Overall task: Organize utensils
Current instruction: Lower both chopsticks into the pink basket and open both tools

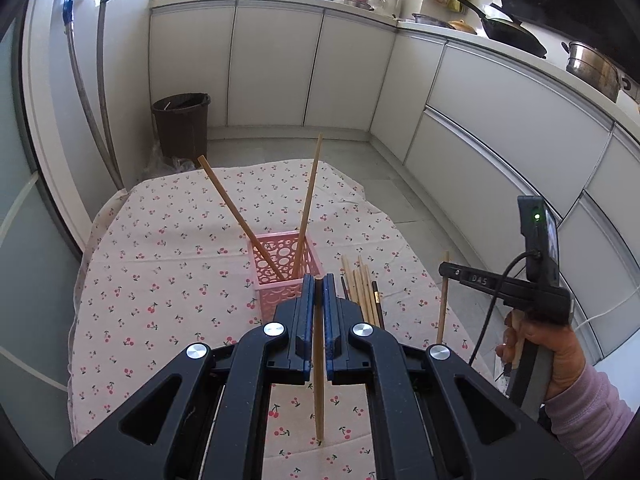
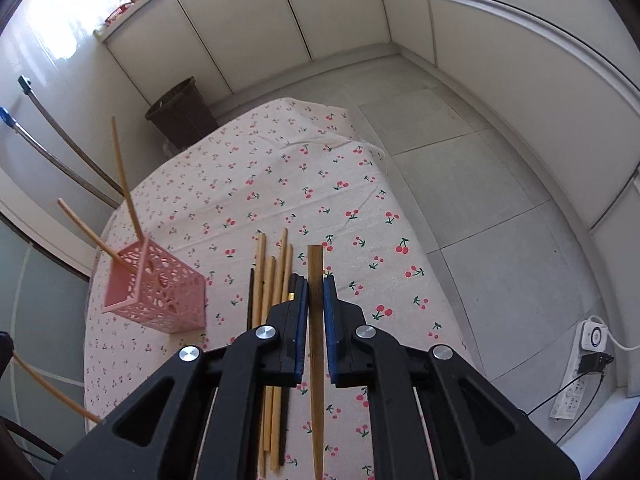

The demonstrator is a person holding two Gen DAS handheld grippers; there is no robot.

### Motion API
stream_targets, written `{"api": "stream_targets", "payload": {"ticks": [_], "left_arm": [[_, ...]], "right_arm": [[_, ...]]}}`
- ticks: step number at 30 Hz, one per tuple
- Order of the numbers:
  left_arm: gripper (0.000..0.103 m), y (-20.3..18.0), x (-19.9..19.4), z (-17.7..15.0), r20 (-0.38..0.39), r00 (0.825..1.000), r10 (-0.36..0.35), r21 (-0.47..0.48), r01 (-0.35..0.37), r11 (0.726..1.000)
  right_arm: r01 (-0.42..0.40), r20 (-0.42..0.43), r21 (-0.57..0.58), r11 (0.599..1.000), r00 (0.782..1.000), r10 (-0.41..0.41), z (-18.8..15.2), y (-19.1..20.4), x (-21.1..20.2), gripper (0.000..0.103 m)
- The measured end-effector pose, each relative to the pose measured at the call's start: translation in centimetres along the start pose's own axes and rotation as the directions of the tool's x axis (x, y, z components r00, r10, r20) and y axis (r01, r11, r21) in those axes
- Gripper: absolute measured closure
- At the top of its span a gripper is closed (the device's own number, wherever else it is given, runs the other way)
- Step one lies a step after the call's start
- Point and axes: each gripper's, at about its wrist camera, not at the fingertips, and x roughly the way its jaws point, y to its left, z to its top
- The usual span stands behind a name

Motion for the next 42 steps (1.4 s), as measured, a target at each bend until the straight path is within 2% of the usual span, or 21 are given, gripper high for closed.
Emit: {"api": "stream_targets", "payload": {"ticks": [5, 10, 13, 18, 23, 26, 28, 35, 41, 42], "left_arm": [[0.099, -0.8, -1.4, -0.3, 0.019, 1.000, -0.012, 0.015, 0.011, 1.000], [0.099, -1.2, -2.5, 0.4, 0.047, 0.998, -0.029, 0.005, 0.029, 1.000], [0.099, -1.2, -3.1, 1.7, 0.070, 0.996, -0.053, -0.016, 0.054, 0.998], [0.099, -1.3, -5.1, 5.3, 0.160, 0.986, -0.048, -0.034, 0.054, 0.998], [0.099, -1.1, -6.9, 9.0, 0.266, 0.964, -0.021, -0.056, 0.037, 0.998], [0.099, -0.7, -7.4, 10.1, 0.312, 0.950, 0.004, -0.075, 0.021, 0.997], [0.099, -0.1, -7.3, 10.2, 0.339, 0.940, 0.035, -0.094, -0.003, 0.996], [0.099, 1.8, -4.6, 10.6, 0.339, 0.932, 0.128, -0.170, -0.073, 0.983], [0.097, 3.5, -1.3, 10.1, 0.275, 0.950, 0.148, -0.213, -0.090, 0.973], [0.092, 3.8, -0.8, 9.9, 0.246, 0.958, 0.150, -0.222, -0.095, 0.970]], "right_arm": [[-0.080, 0.022, -0.003, 0.997, 0.997, 0.080, -0.8, 0.0, -3.5, 0.095], [-0.133, 0.115, -0.031, 0.991, 0.984, 0.136, 0.0, 1.1, -7.7, 0.095], [-0.187, 0.191, -0.027, 0.982, 0.963, 0.188, 1.6, 1.7, -10.5, 0.095], [-0.266, 0.303, -0.045, 0.963, 0.915, 0.267, 6.0, 3.4, -14.5, 0.095], [-0.320, 0.375, -0.072, 0.945, 0.869, 0.323, 9.2, 5.2, -16.7, 0.095], [-0.358, 0.402, -0.073, 0.931, 0.844, 0.356, 10.3, 5.3, -17.2, 0.095], [-0.369, 0.411, -0.073, 0.926, 0.835, 0.365, 10.7, 5.3, -17.2, 0.095], [-0.367, 0.360, -0.056, 0.929, 0.860, 0.361, 11.4, 6.6, -14.1, 0.095], [-0.352, 0.327, -0.073, 0.933, 0.876, 0.356, 10.9, 8.2, -12.5, 0.095], [-0.354, 0.318, -0.073, 0.933, 0.878, 0.358, 10.8, 8.5, -12.2, 0.095]]}}
